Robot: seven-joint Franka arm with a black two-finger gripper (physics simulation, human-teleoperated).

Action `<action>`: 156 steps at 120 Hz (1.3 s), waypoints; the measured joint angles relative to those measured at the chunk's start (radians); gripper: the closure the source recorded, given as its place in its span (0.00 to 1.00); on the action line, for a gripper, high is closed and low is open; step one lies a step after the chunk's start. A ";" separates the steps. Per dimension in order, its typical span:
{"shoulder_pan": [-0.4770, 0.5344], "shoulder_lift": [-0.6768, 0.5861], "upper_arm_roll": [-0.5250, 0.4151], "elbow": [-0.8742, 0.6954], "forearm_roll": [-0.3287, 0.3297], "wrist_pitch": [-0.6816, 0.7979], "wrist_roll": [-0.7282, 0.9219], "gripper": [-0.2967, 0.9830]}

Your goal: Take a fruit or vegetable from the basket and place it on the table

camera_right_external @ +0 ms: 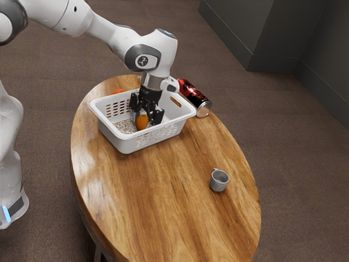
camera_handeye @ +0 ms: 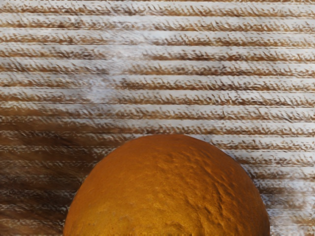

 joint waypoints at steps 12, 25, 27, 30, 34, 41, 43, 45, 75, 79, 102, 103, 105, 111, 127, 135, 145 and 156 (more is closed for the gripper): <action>-0.006 -0.003 -0.002 0.009 0.004 0.001 -0.007 0.60; -0.027 -0.023 -0.005 0.071 0.043 -0.001 -0.012 0.63; -0.032 -0.028 -0.005 0.086 0.053 -0.003 -0.013 0.63; -0.041 -0.034 -0.006 0.109 0.070 -0.005 -0.014 0.63; -0.064 -0.041 -0.006 0.138 0.089 -0.008 -0.016 0.63; -0.123 -0.044 -0.007 0.184 0.113 -0.013 -0.018 0.63; -0.147 -0.042 -0.008 0.203 0.118 -0.015 -0.019 0.63; -0.170 -0.038 -0.010 0.221 0.122 -0.017 -0.019 0.63; -0.371 0.088 -0.037 0.317 0.089 -0.036 -0.020 0.63; -0.373 0.099 -0.038 0.310 0.076 -0.037 -0.020 0.64; -0.389 0.170 -0.036 0.220 -0.013 0.006 -0.011 0.64; -0.389 0.171 -0.036 0.214 -0.017 0.010 -0.010 0.64; -0.389 0.174 -0.036 0.200 -0.028 0.016 -0.009 0.64; -0.388 0.180 -0.035 0.176 -0.053 0.035 -0.005 0.63; -0.381 0.185 -0.034 0.166 -0.097 0.072 0.017 0.39; -0.376 0.185 -0.034 0.165 -0.109 0.083 0.028 0.33; -0.374 0.183 -0.029 0.199 -0.106 0.092 0.042 0.29; -0.379 0.152 -0.023 0.378 -0.019 0.065 0.062 0.26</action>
